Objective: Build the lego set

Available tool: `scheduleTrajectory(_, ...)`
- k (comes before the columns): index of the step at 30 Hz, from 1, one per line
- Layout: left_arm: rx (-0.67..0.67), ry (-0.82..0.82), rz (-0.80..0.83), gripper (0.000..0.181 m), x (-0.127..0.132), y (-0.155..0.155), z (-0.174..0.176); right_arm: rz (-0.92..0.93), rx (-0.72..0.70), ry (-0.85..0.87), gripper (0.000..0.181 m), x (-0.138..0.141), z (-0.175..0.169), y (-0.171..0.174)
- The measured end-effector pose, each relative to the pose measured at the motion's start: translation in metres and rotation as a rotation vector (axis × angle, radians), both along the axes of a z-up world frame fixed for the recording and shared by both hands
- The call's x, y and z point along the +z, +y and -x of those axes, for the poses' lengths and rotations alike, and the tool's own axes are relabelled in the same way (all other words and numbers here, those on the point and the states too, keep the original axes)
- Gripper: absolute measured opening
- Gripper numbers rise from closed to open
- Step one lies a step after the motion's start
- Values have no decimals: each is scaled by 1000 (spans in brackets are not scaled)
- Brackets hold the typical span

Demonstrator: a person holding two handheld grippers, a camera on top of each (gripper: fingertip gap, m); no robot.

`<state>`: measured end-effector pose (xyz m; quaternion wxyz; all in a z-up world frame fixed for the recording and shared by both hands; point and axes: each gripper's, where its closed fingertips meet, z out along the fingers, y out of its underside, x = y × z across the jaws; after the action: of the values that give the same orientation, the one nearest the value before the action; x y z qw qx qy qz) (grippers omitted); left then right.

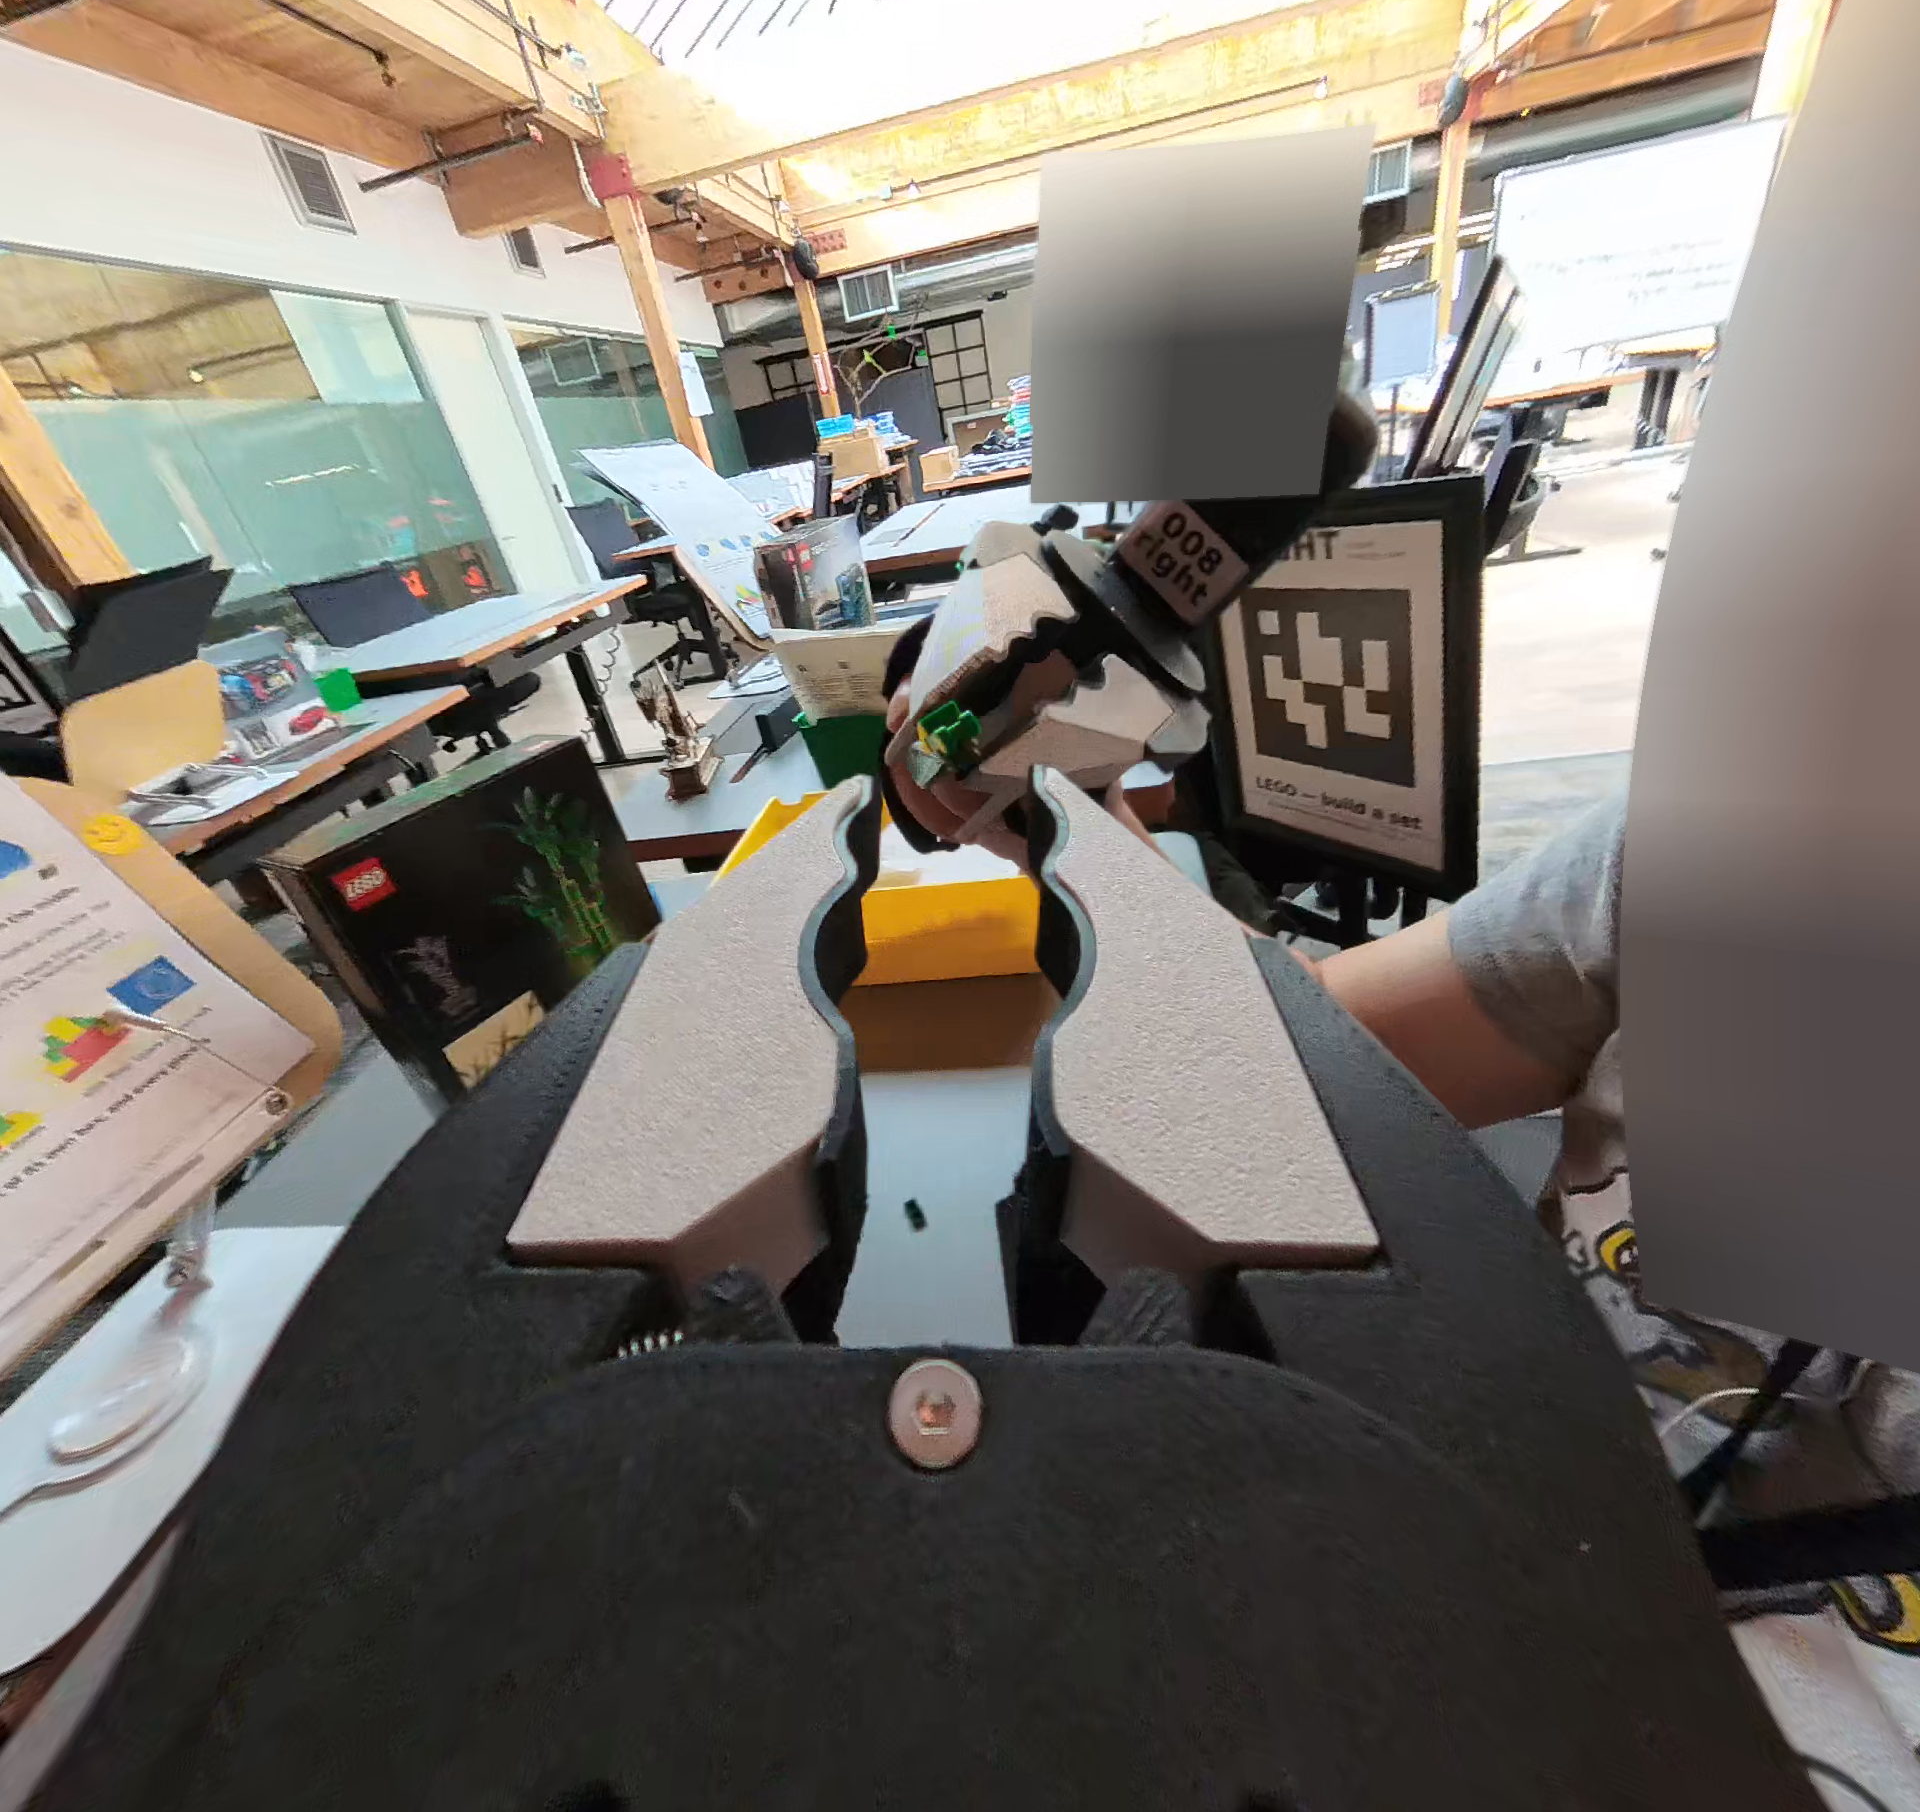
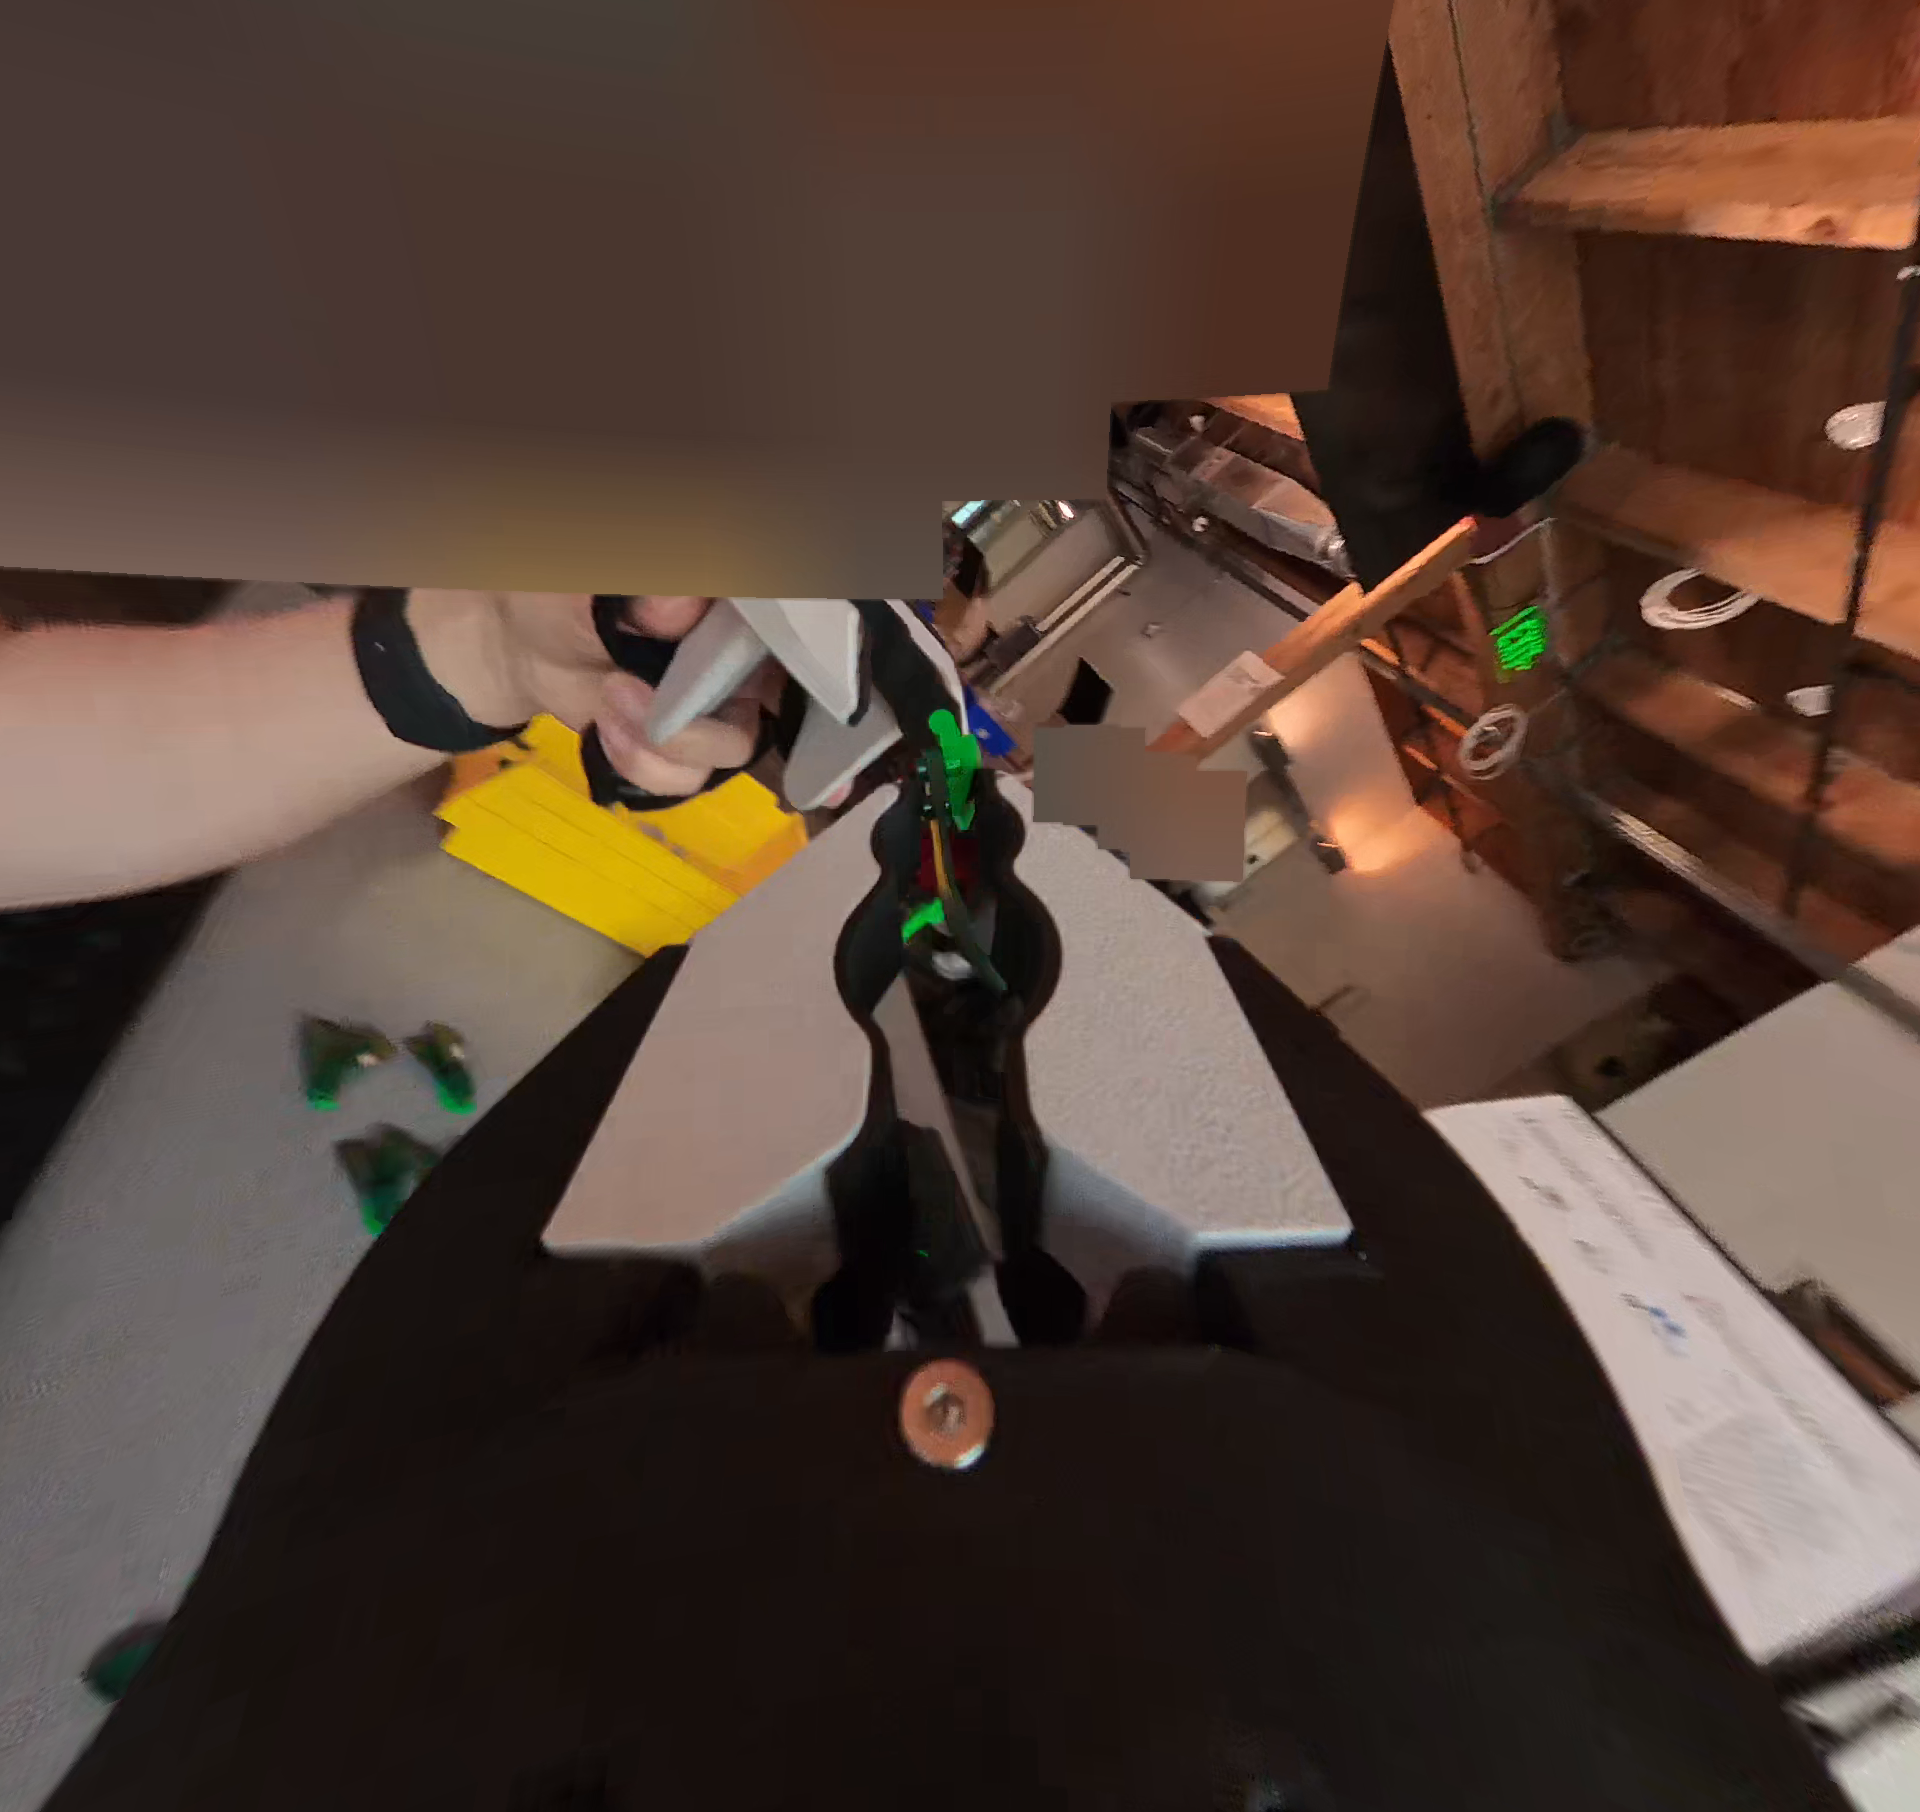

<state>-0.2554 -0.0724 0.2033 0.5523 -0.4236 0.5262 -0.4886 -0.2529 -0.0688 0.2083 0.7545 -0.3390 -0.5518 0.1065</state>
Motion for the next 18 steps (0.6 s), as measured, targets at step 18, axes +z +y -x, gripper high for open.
scheduleTrajectory(18,75,18,82,5,-7,19,-5,-236,-303,-206,9,-21,9,15)
